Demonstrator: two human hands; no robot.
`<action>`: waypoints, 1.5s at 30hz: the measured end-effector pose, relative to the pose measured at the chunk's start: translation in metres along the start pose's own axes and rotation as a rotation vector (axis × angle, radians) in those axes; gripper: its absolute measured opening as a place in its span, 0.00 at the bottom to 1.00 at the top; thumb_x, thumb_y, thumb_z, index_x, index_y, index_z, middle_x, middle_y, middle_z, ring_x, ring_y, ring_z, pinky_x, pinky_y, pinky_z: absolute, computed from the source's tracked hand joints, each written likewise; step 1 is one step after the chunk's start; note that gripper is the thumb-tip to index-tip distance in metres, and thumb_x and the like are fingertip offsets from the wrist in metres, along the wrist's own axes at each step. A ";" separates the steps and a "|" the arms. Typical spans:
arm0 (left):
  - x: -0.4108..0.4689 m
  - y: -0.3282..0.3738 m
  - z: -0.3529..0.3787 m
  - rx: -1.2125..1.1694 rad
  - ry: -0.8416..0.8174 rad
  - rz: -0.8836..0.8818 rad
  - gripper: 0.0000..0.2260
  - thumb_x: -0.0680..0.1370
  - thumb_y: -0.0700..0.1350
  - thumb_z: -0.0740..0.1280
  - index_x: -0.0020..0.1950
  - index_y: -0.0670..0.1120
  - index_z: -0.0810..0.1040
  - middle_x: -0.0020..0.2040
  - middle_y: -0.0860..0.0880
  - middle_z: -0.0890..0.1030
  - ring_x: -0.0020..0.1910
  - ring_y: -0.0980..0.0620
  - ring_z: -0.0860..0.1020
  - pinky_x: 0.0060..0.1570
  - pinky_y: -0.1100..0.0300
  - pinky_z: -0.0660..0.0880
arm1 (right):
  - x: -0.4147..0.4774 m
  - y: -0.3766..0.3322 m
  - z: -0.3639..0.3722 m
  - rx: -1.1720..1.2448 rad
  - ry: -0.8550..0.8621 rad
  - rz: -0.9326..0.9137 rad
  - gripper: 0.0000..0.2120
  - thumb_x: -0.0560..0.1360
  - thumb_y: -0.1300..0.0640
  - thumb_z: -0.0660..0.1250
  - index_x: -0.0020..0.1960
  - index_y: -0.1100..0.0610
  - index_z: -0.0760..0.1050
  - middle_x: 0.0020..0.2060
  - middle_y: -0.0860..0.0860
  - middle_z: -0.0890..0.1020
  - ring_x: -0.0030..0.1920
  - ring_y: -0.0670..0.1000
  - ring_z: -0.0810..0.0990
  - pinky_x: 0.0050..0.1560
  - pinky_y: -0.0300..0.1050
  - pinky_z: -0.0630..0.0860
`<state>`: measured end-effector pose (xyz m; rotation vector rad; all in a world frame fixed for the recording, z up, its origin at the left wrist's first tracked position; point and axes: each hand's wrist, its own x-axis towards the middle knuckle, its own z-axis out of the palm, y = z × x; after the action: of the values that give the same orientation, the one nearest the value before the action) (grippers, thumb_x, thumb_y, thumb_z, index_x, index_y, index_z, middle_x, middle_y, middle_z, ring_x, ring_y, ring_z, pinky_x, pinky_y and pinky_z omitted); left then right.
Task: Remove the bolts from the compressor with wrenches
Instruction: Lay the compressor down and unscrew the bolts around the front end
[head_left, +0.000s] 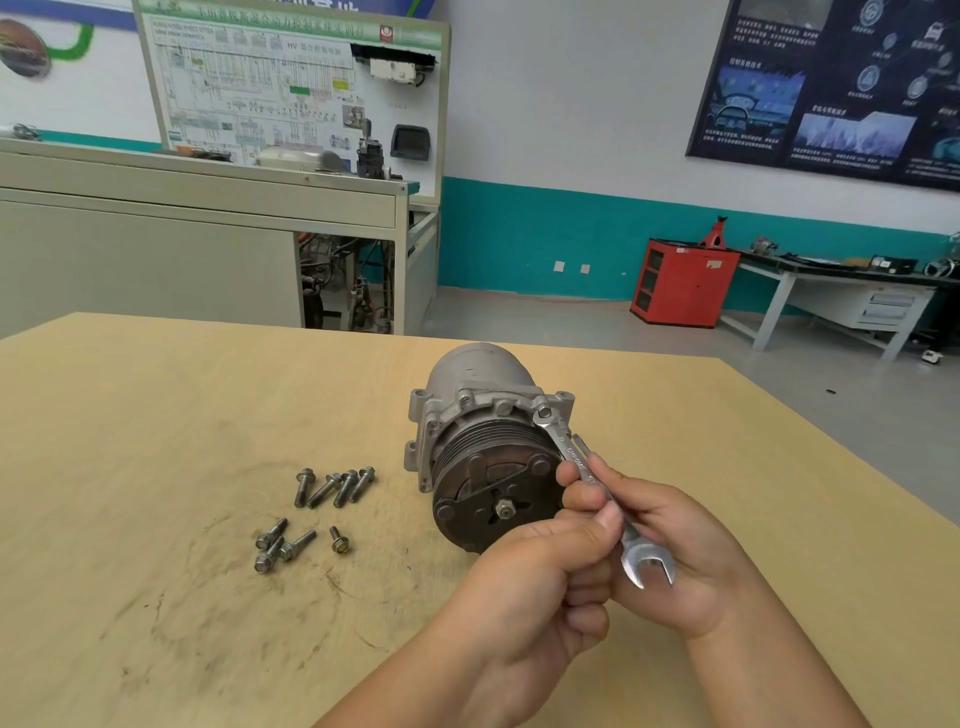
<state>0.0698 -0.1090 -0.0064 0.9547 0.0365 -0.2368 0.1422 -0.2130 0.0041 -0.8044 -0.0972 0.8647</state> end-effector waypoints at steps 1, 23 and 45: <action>-0.001 0.001 0.001 -0.028 -0.009 -0.012 0.10 0.68 0.46 0.69 0.32 0.50 0.69 0.27 0.53 0.57 0.25 0.58 0.55 0.23 0.70 0.55 | 0.000 -0.001 0.000 0.008 -0.022 0.012 0.20 0.47 0.62 0.84 0.35 0.64 0.80 0.25 0.51 0.76 0.24 0.47 0.75 0.28 0.36 0.73; -0.015 0.024 -0.014 0.013 0.092 -0.063 0.10 0.62 0.50 0.73 0.30 0.44 0.82 0.36 0.51 0.53 0.25 0.58 0.51 0.17 0.71 0.52 | 0.013 0.014 0.027 -0.469 0.336 -0.290 0.09 0.69 0.57 0.69 0.32 0.60 0.76 0.21 0.49 0.72 0.21 0.46 0.66 0.25 0.36 0.65; 0.000 0.000 -0.004 0.207 0.113 -0.082 0.12 0.76 0.50 0.67 0.36 0.49 0.68 0.23 0.55 0.59 0.21 0.58 0.55 0.19 0.70 0.55 | -0.003 0.004 0.013 -0.507 0.427 -0.270 0.11 0.72 0.62 0.66 0.31 0.63 0.76 0.21 0.54 0.74 0.20 0.48 0.72 0.20 0.36 0.69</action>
<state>0.0702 -0.1057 -0.0089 1.1733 0.1572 -0.2655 0.1328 -0.2059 0.0109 -1.4005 -0.0456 0.3975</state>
